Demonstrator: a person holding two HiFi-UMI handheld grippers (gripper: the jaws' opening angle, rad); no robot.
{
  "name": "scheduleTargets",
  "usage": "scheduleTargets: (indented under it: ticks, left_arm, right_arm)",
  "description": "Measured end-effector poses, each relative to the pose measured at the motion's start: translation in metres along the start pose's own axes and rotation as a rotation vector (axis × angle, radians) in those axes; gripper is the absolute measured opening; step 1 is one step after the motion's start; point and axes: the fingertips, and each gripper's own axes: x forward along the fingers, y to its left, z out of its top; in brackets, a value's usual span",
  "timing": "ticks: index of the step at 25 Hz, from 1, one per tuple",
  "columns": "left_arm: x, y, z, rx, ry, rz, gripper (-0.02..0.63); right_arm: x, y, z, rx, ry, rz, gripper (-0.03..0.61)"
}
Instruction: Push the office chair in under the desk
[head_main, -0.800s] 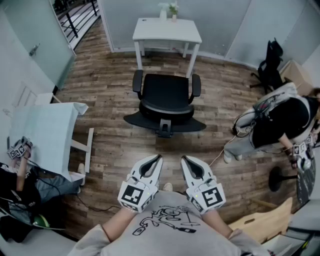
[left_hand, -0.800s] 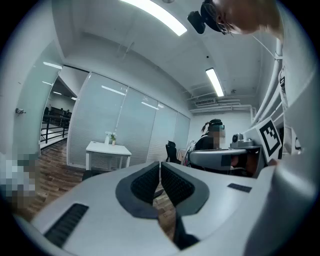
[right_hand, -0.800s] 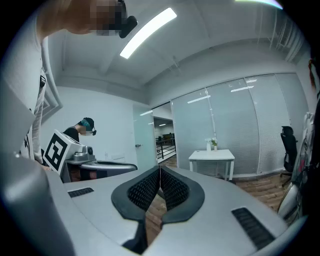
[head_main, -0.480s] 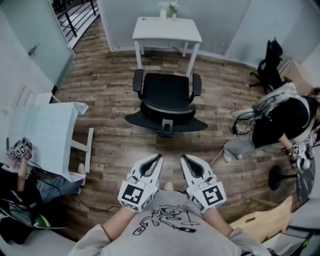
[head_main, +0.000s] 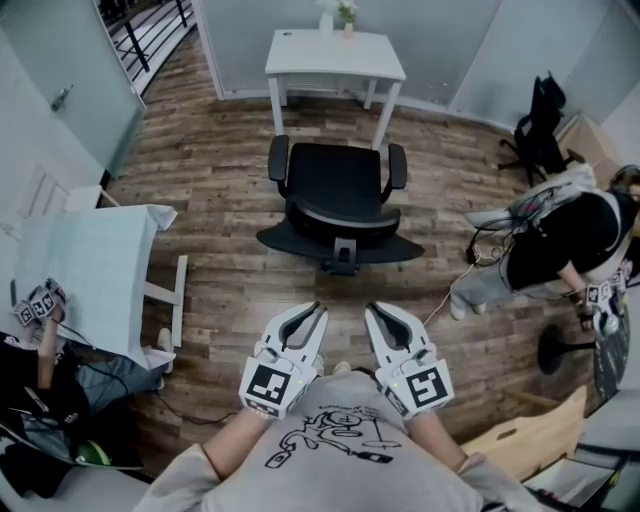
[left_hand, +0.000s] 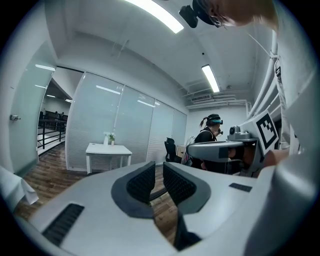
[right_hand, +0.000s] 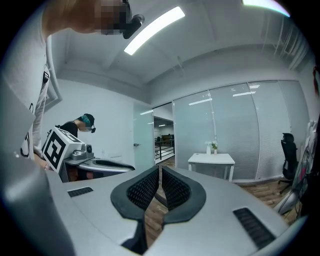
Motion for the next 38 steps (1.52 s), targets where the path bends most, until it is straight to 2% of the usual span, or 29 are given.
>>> scheduleTargets:
  ticks: [5,11,15,20,23,25,32,38]
  left_arm:
    - [0.005,0.016,-0.007,0.061,0.027,-0.011,0.081]
    - [0.026,0.041,-0.022,0.192,0.087,0.0,0.126]
    - [0.049,0.058,-0.042,0.286,0.14,0.002,0.127]
    - [0.081,0.081,-0.089,0.395,0.264,-0.029,0.154]
    - [0.099,0.096,-0.112,0.483,0.341,-0.035,0.164]
    - [0.111,0.105,-0.127,0.552,0.392,-0.038,0.166]
    - [0.139,0.139,-0.19,0.799,0.6,-0.069,0.177]
    - [0.149,0.157,-0.234,0.926,0.738,-0.103,0.195]
  right_arm:
    - [0.013,-0.003,-0.009,-0.051,0.021,-0.02,0.041]
    - [0.028,-0.022,-0.023,-0.119,0.059,-0.029,0.041]
    - [0.041,-0.04,-0.037,-0.175,0.1,-0.024,0.041]
    - [0.062,-0.069,-0.069,-0.231,0.19,-0.024,0.051]
    - [0.076,-0.086,-0.096,-0.273,0.268,0.002,0.096]
    - [0.084,-0.097,-0.116,-0.298,0.32,0.024,0.101]
    - [0.103,-0.131,-0.19,-0.458,0.52,0.089,0.144]
    - [0.114,-0.148,-0.233,-0.592,0.648,0.151,0.173]
